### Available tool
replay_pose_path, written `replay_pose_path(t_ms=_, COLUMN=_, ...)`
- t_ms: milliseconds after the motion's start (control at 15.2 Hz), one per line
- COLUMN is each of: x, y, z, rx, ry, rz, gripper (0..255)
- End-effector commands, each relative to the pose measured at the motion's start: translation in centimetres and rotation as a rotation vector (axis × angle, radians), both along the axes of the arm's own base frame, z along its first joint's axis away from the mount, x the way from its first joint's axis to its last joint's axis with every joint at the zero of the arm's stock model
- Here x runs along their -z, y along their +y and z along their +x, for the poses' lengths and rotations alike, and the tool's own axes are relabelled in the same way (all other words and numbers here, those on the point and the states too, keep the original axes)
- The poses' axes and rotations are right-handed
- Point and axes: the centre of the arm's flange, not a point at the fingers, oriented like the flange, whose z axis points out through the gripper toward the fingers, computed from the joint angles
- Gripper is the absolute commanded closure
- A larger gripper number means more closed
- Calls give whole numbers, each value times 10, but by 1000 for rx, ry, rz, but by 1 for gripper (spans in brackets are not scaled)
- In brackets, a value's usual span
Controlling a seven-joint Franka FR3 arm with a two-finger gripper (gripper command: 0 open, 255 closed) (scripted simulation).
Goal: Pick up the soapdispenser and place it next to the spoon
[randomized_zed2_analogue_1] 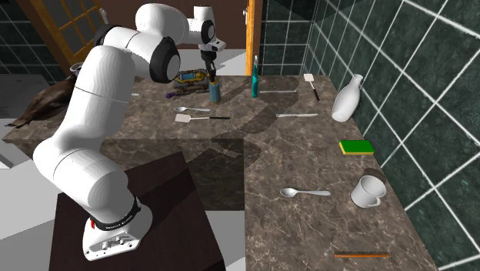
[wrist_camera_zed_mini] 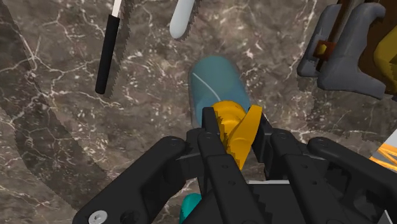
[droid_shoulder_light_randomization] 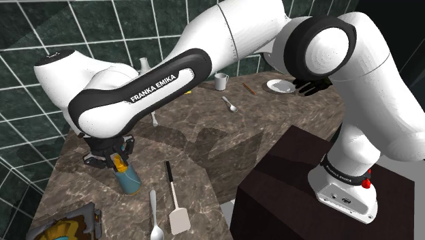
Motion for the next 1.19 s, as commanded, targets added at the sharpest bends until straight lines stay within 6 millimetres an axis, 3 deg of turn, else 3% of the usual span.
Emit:
replay_pose_path(t_ms=0, x=0, y=0, z=0, rx=0, ry=0, rz=0, gripper=0)
replay_pose_path(t_ms=330, x=0, y=0, z=0, rx=0, ry=0, rz=0, gripper=0)
replay_pose_path(t_ms=594, x=-50, y=1, z=0, rx=0, ry=0, rz=0, gripper=0)
replay_pose_path(t_ms=1122, x=-50, y=1, z=0, rx=0, ry=0, rz=0, gripper=0)
